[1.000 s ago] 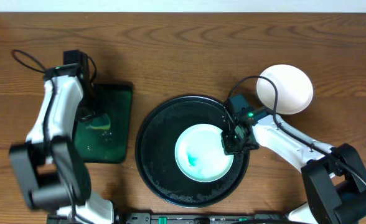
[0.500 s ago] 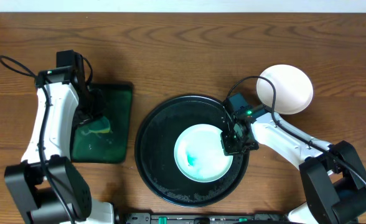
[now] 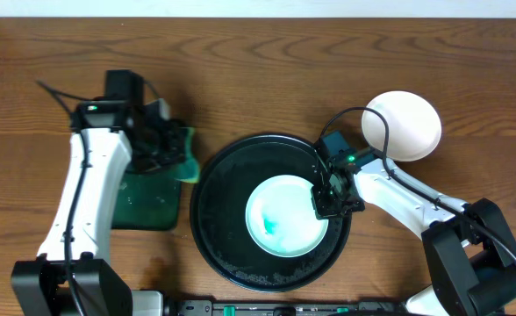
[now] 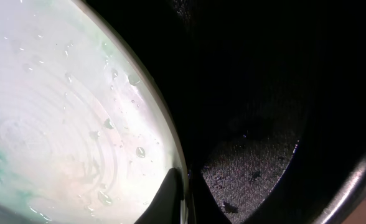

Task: Clean dirty plates on tray and stack at the side
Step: 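Carry the wet sponge with the left gripper onto the held pale plate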

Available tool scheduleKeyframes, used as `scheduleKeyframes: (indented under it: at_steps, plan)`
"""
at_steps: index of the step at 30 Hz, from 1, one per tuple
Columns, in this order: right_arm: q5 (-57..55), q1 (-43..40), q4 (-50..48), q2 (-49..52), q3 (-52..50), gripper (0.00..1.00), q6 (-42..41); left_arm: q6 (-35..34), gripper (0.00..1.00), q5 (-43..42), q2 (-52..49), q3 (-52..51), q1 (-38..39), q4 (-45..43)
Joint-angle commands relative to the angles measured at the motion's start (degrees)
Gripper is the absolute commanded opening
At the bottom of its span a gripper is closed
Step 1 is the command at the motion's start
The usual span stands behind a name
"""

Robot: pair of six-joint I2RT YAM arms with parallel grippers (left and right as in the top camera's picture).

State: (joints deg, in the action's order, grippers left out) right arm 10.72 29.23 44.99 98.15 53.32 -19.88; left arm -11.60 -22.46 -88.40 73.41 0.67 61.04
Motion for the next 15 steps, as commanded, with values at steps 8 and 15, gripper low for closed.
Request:
scheduleKeyframes:
  at_steps: [8, 15]
  plan:
    - [0.35, 1.11, 0.46, 2.23, -0.37, 0.01, 1.51, -2.43, 0.07, -7.3, -2.29, -2.93, 21.55, -6.78]
    - [1.77, 1.07, 0.63, 2.23, -0.39, 0.01, 1.51, -9.49, 0.07, -7.41, -11.5, -4.74, 31.8, -14.88]
